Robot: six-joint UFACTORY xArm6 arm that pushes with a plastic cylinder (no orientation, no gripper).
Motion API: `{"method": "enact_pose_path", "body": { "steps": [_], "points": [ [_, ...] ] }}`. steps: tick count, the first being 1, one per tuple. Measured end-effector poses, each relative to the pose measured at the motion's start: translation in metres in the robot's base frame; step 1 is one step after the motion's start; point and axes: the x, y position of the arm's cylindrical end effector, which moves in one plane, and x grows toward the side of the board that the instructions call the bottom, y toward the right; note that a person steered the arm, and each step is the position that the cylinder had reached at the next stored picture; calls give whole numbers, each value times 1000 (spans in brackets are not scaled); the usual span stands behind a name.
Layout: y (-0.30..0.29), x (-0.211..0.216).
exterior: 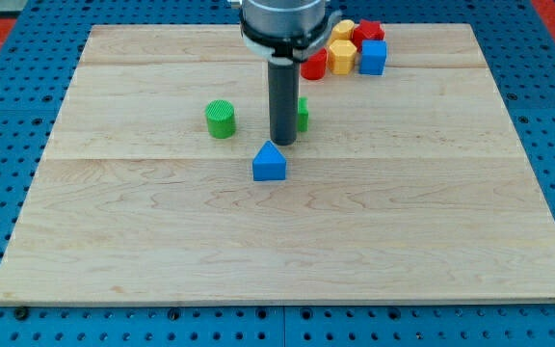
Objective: Push the triangle into the cube
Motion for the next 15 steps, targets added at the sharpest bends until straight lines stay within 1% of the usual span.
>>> {"method": "enact_pose_path", "body": {
  "steps": [1,2,3,4,5,6,7,8,9,10,11,12,13,14,15],
  "points": [
    [14,-32],
    [27,-51],
    [32,-52],
    [30,-9],
    [-14,-7],
    [-62,31],
    [-81,60],
    [5,68],
    [63,48],
    [82,5],
    [120,-13],
    [133,1],
    [131,-25],
    [136,-59],
    [140,-79]
  ]
}}
